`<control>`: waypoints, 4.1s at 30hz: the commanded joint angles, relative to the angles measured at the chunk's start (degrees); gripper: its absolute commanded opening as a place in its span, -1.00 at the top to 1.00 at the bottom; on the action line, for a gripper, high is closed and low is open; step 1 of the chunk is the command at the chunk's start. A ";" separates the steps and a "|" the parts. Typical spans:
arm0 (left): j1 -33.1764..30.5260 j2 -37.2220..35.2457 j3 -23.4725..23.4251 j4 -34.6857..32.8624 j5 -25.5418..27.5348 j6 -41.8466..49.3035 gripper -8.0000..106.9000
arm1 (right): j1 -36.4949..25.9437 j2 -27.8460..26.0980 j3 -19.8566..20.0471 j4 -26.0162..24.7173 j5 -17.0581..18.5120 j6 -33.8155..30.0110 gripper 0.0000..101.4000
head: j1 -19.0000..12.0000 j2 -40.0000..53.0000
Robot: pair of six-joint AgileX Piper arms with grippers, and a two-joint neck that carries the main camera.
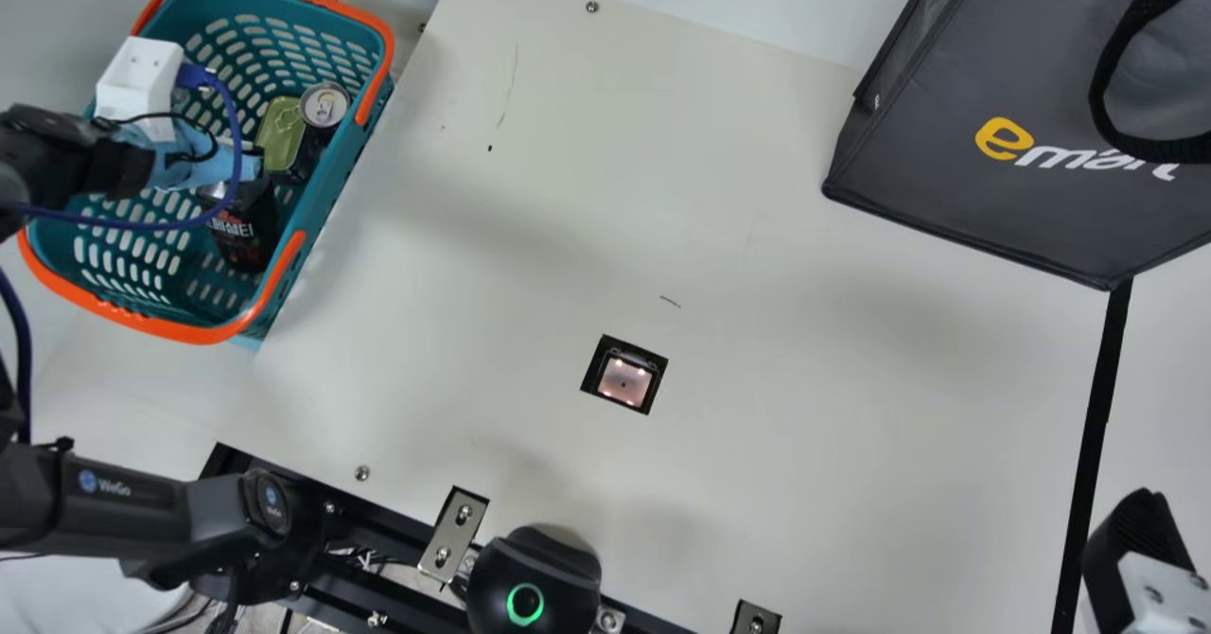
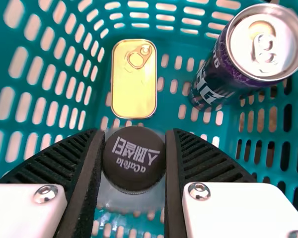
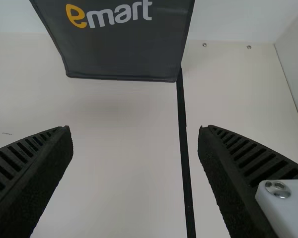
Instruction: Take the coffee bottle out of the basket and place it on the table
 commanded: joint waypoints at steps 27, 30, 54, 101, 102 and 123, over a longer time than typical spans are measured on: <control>3.78 -19.73 -0.51 3.44 15.55 -3.15 0.68 | 0.00 0.00 0.00 0.00 0.00 0.00 -0.79 | -1.48 0.14; 3.84 -21.84 -1.42 3.62 17.72 -3.74 0.68 | 0.00 0.00 0.00 0.00 0.00 0.00 -0.79 | -1.48 0.14; -0.59 -34.04 -9.28 6.20 30.67 -12.07 0.68 | 0.00 0.00 0.00 0.00 -0.11 0.00 -0.79 | -1.48 0.14; -45.30 -42.32 -6.52 39.24 29.13 -67.13 0.68 | 0.00 0.00 0.00 0.00 -0.11 0.00 -0.79 | -1.48 0.14; -46.38 -42.33 -6.21 40.19 29.05 -68.63 0.68 | 0.00 0.00 0.00 0.00 -0.11 0.00 -0.79 | -1.48 0.14; -66.82 -41.89 1.45 57.48 27.60 -97.86 0.68 | 0.00 0.00 0.00 0.00 0.00 0.00 -0.79 | -1.48 0.14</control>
